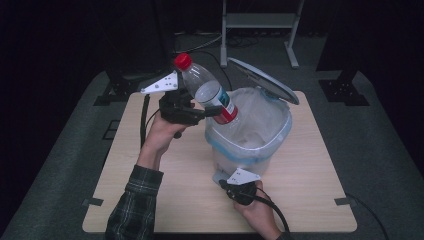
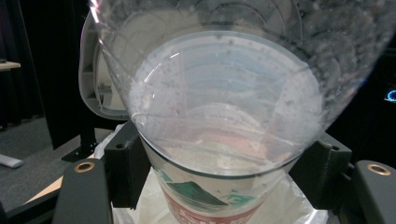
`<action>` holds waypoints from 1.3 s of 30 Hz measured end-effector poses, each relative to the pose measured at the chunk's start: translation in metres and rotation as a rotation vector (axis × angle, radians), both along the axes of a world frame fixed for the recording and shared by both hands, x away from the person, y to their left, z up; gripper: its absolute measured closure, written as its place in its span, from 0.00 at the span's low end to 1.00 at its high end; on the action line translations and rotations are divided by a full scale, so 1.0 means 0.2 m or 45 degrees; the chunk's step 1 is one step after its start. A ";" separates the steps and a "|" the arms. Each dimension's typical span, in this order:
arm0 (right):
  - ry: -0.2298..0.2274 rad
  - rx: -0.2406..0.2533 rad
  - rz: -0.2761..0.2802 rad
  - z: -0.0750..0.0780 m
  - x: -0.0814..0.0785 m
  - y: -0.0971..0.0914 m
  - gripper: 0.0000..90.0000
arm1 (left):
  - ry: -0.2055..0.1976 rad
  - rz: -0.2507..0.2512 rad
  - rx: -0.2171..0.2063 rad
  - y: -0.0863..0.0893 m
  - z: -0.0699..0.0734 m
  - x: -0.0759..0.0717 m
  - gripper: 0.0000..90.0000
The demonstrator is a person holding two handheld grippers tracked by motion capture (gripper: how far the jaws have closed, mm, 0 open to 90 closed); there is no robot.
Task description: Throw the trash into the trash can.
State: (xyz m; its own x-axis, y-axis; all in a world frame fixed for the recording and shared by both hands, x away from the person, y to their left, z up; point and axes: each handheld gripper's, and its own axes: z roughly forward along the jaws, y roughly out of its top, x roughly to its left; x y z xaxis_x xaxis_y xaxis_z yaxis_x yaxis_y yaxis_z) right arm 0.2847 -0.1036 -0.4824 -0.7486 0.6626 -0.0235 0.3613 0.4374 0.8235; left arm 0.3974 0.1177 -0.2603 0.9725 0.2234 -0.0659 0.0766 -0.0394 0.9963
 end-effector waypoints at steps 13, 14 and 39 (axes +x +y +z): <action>-0.011 -0.002 0.006 0.00 0.00 0.00 0.99 | 0.014 0.023 0.064 -0.05 -0.09 0.04 0.32; -0.011 -0.002 0.006 0.00 0.00 0.00 0.99 | 0.011 0.025 0.073 -0.05 -0.10 0.04 0.32; -0.010 -0.002 0.006 0.00 0.00 0.00 0.99 | -0.007 0.014 0.089 -0.07 -0.10 0.04 0.28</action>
State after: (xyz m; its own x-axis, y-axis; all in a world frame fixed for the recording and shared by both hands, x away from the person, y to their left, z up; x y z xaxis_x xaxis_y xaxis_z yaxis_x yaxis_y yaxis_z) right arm 0.2852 -0.1039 -0.4824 -0.7517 0.6589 -0.0301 0.3529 0.4402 0.8256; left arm 0.4051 0.1041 -0.2810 0.9703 0.2379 -0.0444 0.0718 -0.1081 0.9915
